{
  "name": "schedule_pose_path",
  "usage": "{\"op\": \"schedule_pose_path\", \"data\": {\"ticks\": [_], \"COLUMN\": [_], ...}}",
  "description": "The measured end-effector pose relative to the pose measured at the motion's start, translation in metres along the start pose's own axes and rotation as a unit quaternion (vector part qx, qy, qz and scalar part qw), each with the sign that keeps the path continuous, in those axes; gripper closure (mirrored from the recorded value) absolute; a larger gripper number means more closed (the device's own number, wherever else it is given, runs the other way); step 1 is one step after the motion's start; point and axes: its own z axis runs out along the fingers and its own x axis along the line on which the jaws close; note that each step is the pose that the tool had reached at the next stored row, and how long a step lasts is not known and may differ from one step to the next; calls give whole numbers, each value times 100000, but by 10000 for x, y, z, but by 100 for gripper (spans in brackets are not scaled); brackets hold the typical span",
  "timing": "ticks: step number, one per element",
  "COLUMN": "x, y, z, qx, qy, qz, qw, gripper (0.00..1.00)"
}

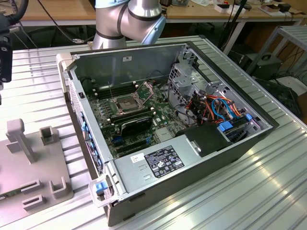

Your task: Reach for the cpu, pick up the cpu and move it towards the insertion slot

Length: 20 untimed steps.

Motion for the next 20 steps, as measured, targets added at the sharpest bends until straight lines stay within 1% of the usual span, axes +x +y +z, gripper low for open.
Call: {"op": "schedule_pose_path", "data": {"ticks": [8,18,20], "x": [-148,-295,-333], "y": [2,4,5], "z": [-3,-6,-7], "qx": [0,1,0], "qy": [1,2,0], "qz": [-1,-2,-2], "qw": [100000,100000,100000], "gripper": [45,45,45]}}
